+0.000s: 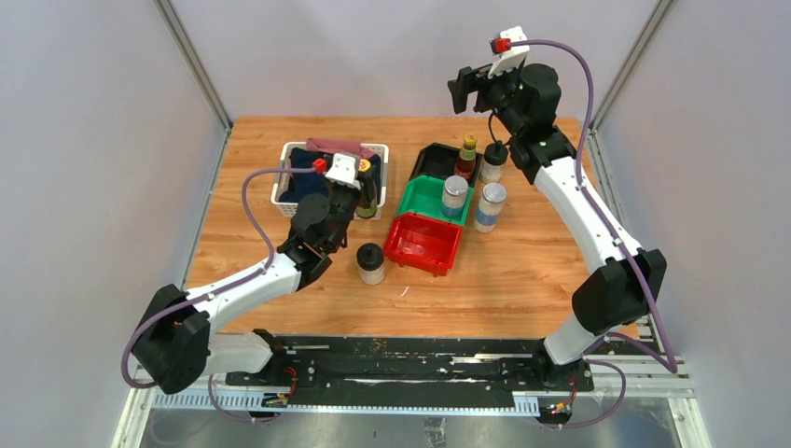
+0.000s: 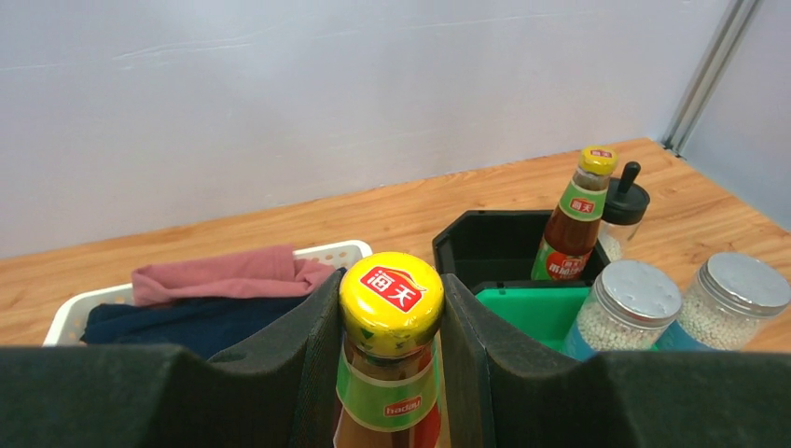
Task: Organize the condiment bottles
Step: Place the bottle in the storage box.
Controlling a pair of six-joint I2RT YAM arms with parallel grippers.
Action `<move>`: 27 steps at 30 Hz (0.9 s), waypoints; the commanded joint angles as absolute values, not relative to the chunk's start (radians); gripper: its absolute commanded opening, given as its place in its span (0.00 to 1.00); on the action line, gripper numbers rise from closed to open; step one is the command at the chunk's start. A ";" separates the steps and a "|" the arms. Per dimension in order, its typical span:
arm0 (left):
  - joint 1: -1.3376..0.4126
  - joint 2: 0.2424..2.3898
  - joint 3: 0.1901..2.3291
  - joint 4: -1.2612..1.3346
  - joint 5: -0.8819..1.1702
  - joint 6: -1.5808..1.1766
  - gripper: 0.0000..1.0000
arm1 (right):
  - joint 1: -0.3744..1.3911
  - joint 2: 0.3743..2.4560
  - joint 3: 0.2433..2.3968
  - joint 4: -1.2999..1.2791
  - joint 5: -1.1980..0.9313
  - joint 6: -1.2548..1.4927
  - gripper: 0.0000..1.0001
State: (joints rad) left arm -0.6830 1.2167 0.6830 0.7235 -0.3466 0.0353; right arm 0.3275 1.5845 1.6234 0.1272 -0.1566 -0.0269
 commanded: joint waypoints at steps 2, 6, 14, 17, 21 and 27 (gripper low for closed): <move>-0.685 1.247 0.779 0.872 -0.310 0.052 0.00 | 0.311 1.565 1.641 0.129 -0.150 -0.049 0.92; -0.680 1.279 0.814 0.877 -0.291 0.049 0.00 | 0.311 1.569 1.647 0.126 -0.149 -0.050 0.92; -0.671 1.351 0.887 0.892 -0.261 0.045 0.00 | 0.307 1.575 1.654 0.123 -0.151 -0.056 0.92; -0.668 1.378 0.915 0.896 -0.250 0.043 0.00 | 0.304 1.577 1.654 0.121 -0.152 -0.058 0.92; -0.660 1.415 0.945 0.907 -0.239 0.036 0.00 | 0.301 1.580 1.655 0.120 -0.151 -0.061 0.92; -0.645 1.458 0.976 0.922 -0.212 0.018 0.00 | 0.292 1.587 1.661 0.115 -0.152 -0.064 0.92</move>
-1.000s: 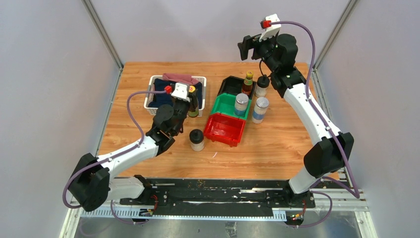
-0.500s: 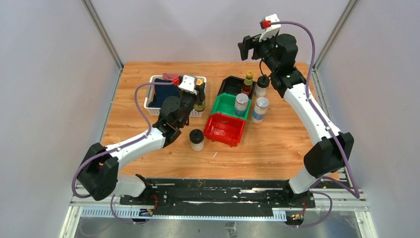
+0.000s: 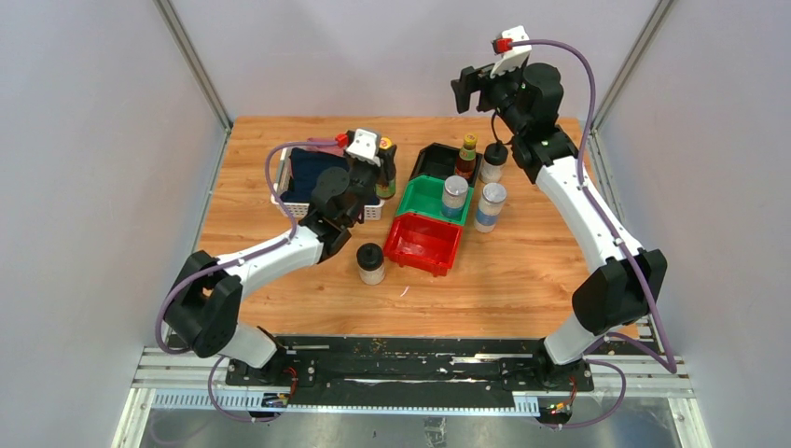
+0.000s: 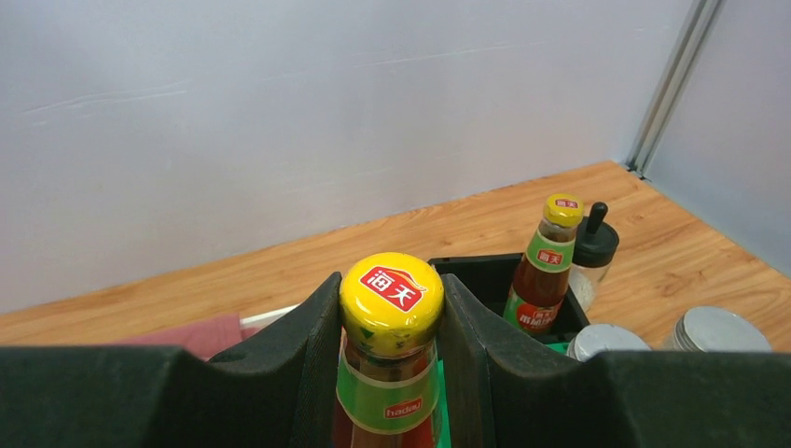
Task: Organize the condiment bottles
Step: Place the bottle in the storage box.
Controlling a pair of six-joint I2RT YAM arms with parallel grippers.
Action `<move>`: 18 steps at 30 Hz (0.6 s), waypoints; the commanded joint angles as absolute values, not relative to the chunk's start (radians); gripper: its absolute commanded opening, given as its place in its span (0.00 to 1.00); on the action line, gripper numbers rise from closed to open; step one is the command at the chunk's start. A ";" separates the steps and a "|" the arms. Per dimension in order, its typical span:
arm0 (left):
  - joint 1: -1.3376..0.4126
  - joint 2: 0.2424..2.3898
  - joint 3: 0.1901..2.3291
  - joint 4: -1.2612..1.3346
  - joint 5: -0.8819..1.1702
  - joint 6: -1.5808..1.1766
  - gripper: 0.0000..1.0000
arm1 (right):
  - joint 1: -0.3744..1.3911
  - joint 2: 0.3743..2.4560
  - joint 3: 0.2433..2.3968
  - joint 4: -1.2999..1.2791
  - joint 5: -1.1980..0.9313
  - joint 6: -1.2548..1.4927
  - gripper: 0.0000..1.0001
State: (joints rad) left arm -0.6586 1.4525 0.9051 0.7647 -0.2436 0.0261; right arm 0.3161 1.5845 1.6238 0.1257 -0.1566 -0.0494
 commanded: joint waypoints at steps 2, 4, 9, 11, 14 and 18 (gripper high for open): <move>-0.638 1.473 0.986 0.934 -0.200 0.008 0.00 | 0.289 1.591 1.662 0.114 -0.152 -0.064 0.92; -0.630 1.488 0.997 0.941 -0.187 0.005 0.00 | 0.286 1.596 1.665 0.114 -0.150 -0.067 0.92; -0.614 1.525 1.025 0.953 -0.157 -0.017 0.00 | 0.278 1.603 1.672 0.110 -0.146 -0.072 0.92; -0.606 1.540 1.037 0.959 -0.144 -0.028 0.00 | 0.273 1.606 1.674 0.109 -0.143 -0.075 0.92; -0.592 1.561 1.052 0.970 -0.126 -0.043 0.00 | 0.265 1.609 1.673 0.107 -0.141 -0.080 0.92; -0.580 1.587 1.071 0.982 -0.107 -0.056 0.00 | 0.258 1.613 1.673 0.107 -0.136 -0.085 0.92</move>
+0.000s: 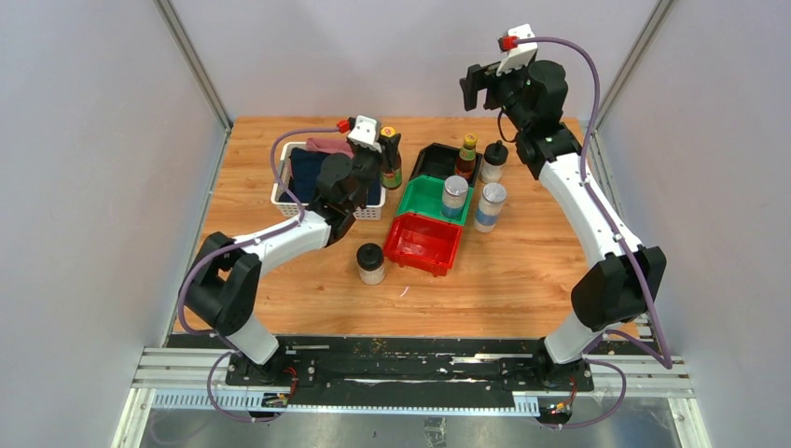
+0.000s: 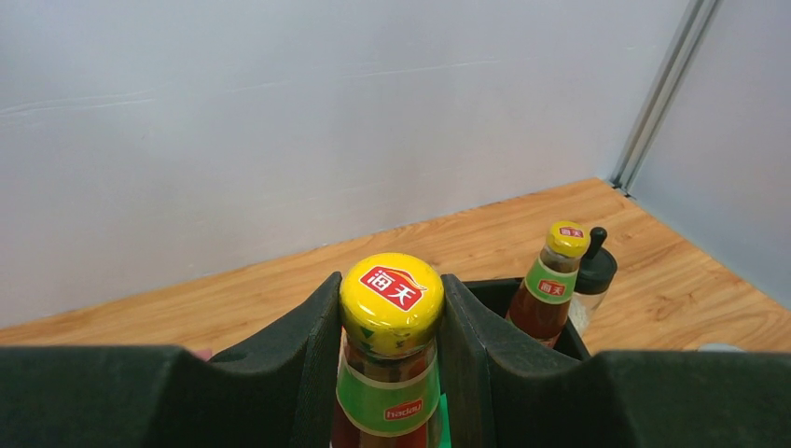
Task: Organize the condiment bottles
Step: Place the bottle in the storage box.
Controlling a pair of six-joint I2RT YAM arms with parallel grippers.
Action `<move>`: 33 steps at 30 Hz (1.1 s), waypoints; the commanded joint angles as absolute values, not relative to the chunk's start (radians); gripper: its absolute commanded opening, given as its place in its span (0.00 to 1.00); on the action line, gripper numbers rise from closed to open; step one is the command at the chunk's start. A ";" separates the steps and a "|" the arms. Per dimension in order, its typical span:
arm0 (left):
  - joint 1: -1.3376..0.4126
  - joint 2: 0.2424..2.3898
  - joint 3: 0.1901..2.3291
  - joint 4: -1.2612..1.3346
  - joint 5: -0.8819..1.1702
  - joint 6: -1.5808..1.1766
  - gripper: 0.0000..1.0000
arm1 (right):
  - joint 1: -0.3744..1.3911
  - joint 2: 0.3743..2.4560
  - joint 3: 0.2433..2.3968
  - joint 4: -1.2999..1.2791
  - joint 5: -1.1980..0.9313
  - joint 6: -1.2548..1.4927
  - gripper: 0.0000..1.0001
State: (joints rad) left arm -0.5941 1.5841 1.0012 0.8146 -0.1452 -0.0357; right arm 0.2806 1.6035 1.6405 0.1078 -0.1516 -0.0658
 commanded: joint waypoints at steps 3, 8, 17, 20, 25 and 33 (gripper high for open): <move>-0.572 1.608 1.088 0.985 -0.086 -0.065 0.00 | 0.252 1.614 1.673 0.106 -0.132 -0.091 0.92; -0.559 1.645 1.121 0.994 -0.056 -0.079 0.00 | 0.247 1.612 1.666 0.107 -0.122 -0.100 0.92; -0.534 1.712 1.172 1.015 -0.018 -0.110 0.00 | 0.240 1.615 1.653 0.121 -0.101 -0.108 0.92; -0.524 1.728 1.174 1.040 -0.014 -0.129 0.00 | 0.235 1.620 1.652 0.127 -0.097 -0.107 0.92; -0.523 1.752 1.190 1.067 -0.006 -0.135 0.00 | 0.227 1.632 1.657 0.133 -0.094 -0.103 0.92; -0.501 1.810 1.263 1.058 0.034 -0.163 0.00 | 0.218 1.638 1.665 0.135 -0.093 -0.101 0.91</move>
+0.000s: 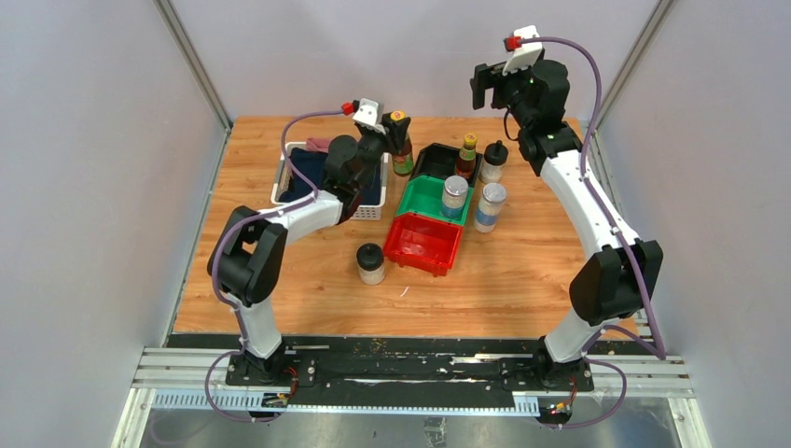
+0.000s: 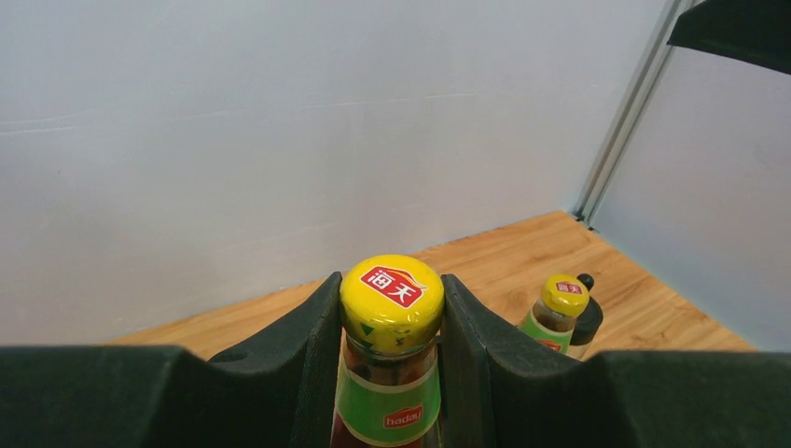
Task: Organize the condiment bottles
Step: Place the bottle in the storage box.
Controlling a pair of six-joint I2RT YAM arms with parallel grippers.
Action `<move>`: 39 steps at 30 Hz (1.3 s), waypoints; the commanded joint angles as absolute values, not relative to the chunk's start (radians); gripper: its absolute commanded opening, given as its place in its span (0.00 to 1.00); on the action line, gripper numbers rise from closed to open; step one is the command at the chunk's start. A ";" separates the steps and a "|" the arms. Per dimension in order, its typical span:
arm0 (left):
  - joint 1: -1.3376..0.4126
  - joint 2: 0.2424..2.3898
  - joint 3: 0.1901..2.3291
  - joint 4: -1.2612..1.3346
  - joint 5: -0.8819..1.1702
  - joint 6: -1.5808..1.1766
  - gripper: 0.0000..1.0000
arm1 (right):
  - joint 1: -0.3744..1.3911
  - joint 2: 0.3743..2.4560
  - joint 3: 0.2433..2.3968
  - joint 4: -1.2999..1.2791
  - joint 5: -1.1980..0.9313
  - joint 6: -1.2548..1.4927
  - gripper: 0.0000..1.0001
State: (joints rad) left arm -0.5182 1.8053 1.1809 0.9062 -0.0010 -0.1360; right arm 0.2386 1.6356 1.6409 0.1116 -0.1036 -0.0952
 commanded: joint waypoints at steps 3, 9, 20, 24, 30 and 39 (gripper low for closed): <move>-0.496 1.836 1.298 1.042 0.044 -0.170 0.00 | 0.214 1.638 1.662 0.138 -0.093 -0.102 0.91; -0.485 1.892 1.370 1.010 0.068 -0.180 0.00 | 0.203 1.633 1.657 0.140 -0.096 -0.100 0.91; -0.474 1.991 1.498 0.968 0.113 -0.202 0.00 | 0.176 1.628 1.653 0.144 -0.104 -0.097 0.91; -0.472 2.021 1.518 0.980 0.134 -0.209 0.00 | 0.165 1.628 1.653 0.146 -0.107 -0.092 0.91; -0.466 2.054 1.536 1.006 0.167 -0.220 0.00 | 0.158 1.628 1.653 0.153 -0.113 -0.086 0.91; -0.466 2.102 1.581 1.014 0.226 -0.241 0.00 | 0.158 1.622 1.646 0.156 -0.114 -0.088 0.91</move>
State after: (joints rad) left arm -0.4725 2.1040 1.5059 0.8673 0.1833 -0.2203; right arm 0.1738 1.6360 1.6409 0.1303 -0.1051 -0.0940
